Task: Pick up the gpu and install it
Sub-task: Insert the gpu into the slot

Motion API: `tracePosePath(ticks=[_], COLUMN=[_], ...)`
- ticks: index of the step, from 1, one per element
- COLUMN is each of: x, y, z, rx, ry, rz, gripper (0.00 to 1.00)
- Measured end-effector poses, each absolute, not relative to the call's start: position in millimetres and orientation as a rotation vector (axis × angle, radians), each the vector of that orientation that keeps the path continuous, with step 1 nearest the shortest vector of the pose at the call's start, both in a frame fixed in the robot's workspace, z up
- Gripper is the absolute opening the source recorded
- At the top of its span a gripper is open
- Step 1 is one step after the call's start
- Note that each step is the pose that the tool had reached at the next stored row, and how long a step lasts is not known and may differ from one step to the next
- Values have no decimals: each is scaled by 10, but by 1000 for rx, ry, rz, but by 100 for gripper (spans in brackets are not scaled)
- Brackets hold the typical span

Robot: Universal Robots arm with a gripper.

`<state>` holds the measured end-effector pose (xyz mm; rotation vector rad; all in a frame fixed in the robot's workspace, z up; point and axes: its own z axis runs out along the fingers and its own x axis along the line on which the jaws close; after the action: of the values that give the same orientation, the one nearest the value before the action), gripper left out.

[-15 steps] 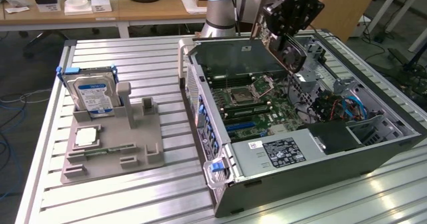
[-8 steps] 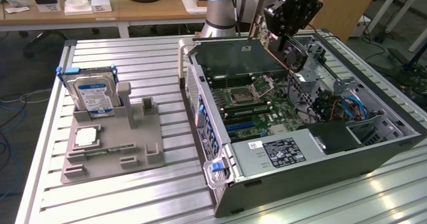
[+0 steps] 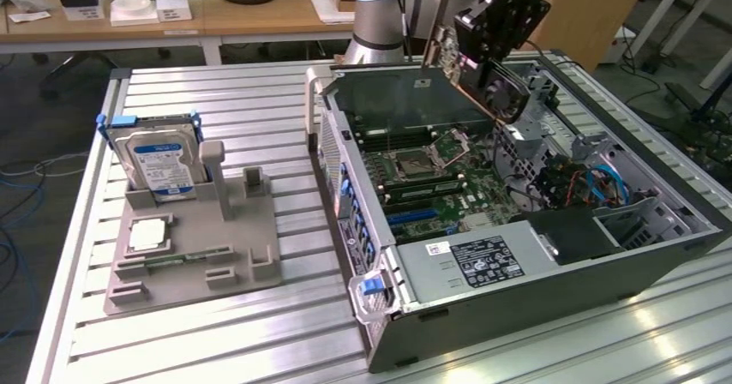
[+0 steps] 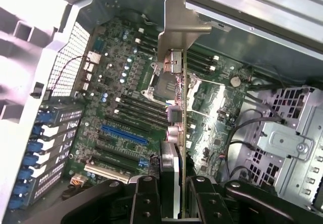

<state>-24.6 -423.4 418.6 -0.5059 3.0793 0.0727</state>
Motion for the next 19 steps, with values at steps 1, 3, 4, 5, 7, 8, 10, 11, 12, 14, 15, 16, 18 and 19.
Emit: tracePosePath(ticks=[1,3,4,5,7,8,10,11,12,14,15,16,18,19], x=[-246,-246,-246,-246,-246,-246,-246,-246,-246,-246,-246,-246,-246,-246], y=[-4234,-4235,-4235,-4235,-4236,-4237,-4238,-4238,-4239,-4240,-4240,-4240,-4240,-4240], z=[4186,4186,4186,4186,4186,4186,4186,4186,4186,4186,4186,4186,4186,4186], rx=[-520,-547,-560,-574,-601,-614,-641,-654,-668,-695,-708,-723,-755,-773], ry=[3077,3073,3071,3068,3064,3061,3056,3054,3051,3045,3042,3039,3032,3028], rz=[73,73,73,73,74,74,74,74,74,74,75,75,75,75], gripper=[28,28,28,28,28,28,28,28,28,28,28,28,28,28])
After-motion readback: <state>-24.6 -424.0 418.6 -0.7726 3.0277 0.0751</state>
